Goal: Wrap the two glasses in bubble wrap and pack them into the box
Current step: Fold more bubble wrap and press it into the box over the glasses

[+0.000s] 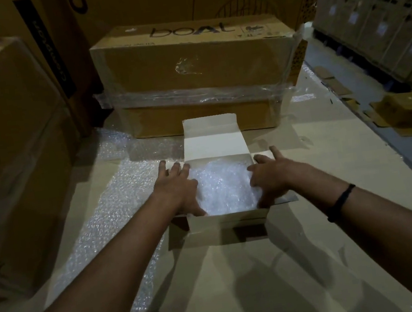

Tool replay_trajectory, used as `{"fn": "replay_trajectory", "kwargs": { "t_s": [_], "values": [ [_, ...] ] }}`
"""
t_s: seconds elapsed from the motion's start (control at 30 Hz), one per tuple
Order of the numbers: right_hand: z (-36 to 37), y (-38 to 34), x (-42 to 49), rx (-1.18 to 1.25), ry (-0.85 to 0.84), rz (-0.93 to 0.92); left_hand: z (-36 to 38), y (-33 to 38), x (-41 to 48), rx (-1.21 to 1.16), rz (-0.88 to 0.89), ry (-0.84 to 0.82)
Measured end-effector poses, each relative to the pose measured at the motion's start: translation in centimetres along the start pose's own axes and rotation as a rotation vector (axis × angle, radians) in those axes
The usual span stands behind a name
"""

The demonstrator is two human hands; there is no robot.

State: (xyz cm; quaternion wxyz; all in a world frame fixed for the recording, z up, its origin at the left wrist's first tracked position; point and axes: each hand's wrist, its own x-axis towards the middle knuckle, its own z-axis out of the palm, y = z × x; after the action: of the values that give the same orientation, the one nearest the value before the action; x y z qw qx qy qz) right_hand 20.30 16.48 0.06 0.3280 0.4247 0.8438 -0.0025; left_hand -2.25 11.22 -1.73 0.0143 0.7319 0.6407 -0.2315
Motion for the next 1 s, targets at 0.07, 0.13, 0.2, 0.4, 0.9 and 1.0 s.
{"fn": "replay_trajectory", "kwargs": {
  "t_s": [0.07, 0.13, 0.2, 0.4, 0.9, 1.0],
  "values": [
    [0.4, -0.6, 0.2, -0.037, 0.051, 0.018, 0.5, 0.6, 0.2, 0.014, -0.025, 0.040],
    [0.9, -1.0, 0.4, -0.078, 0.118, 0.028, 0.8, 1.0, 0.2, 0.015, -0.045, 0.048],
    [1.1, -1.0, 0.2, -0.081, 0.147, 0.029, 0.7, 1.1, 0.2, 0.004, -0.042, 0.040],
    [-0.2, 1.1, -1.4, 0.195, 0.132, -0.019, -0.3, -0.7, -0.6, -0.308, -0.004, 0.081],
    [-0.1, -1.4, -0.1, 0.238, 0.258, -0.053, 0.2, 1.8, 0.3, -0.284, -0.037, 0.133],
    [-1.6, 0.0, -0.2, 0.406, 0.239, -0.097, -0.6, 0.4, 0.3, -0.406, 0.050, 0.181]
  ]
}}
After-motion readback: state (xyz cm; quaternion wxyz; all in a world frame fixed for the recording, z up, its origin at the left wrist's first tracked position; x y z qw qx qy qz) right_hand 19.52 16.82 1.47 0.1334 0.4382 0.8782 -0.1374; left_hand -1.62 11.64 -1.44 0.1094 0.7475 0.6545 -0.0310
